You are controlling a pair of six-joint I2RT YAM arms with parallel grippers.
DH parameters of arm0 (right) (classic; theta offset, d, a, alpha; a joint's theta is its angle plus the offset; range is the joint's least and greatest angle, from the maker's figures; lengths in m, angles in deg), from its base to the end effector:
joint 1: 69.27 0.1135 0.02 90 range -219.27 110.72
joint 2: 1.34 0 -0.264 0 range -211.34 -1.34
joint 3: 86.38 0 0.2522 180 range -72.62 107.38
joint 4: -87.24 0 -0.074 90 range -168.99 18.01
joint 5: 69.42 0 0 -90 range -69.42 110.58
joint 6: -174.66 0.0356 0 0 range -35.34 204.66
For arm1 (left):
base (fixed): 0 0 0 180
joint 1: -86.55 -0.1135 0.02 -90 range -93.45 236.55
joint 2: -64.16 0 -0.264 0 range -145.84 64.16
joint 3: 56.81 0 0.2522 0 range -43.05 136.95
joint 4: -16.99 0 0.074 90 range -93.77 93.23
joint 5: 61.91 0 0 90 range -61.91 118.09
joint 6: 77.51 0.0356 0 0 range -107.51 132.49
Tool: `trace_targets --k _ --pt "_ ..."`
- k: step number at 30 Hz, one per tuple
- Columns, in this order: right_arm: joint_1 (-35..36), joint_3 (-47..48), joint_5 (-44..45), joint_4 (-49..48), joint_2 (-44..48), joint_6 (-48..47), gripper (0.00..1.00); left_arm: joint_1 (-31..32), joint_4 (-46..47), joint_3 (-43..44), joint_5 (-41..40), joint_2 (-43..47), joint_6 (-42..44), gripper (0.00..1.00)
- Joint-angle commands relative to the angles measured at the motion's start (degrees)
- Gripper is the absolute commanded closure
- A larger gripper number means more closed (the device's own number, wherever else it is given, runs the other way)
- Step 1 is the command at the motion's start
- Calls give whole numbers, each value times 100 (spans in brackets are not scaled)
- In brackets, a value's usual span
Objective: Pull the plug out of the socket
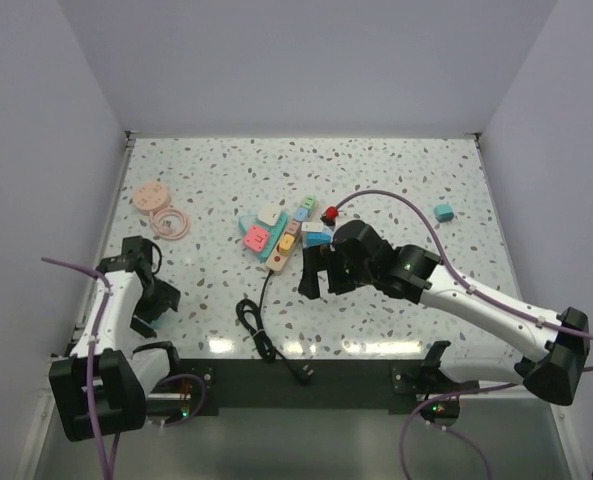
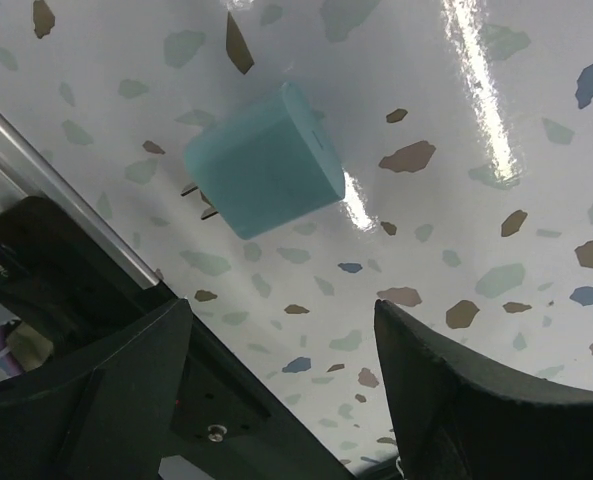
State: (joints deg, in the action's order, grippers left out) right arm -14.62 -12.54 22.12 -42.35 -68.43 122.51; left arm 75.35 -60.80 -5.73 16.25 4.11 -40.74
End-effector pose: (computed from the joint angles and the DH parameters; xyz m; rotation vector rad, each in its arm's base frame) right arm 0.1437 0.2009 0.3107 -0.3459 2.4392 0.7387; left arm 0.1393 0.0350 0.1943 -1.6088 2.5367 0.2603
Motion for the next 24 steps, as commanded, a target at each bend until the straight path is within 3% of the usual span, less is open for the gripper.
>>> trace_targets --k 1,12,17,24 --pt "10 4 -145 299 187 -382 2 -49 506 -41 -71 20 -380 20" --pt "1 13 -145 510 109 -594 2 -189 286 109 -609 -981 -1171 3" --pt "2 153 -268 537 -6 -655 2 -303 400 249 -592 -1281 -1268 1" --pt "-25 259 -216 712 -173 -682 2 -927 725 205 -600 -1544 -1102 2"
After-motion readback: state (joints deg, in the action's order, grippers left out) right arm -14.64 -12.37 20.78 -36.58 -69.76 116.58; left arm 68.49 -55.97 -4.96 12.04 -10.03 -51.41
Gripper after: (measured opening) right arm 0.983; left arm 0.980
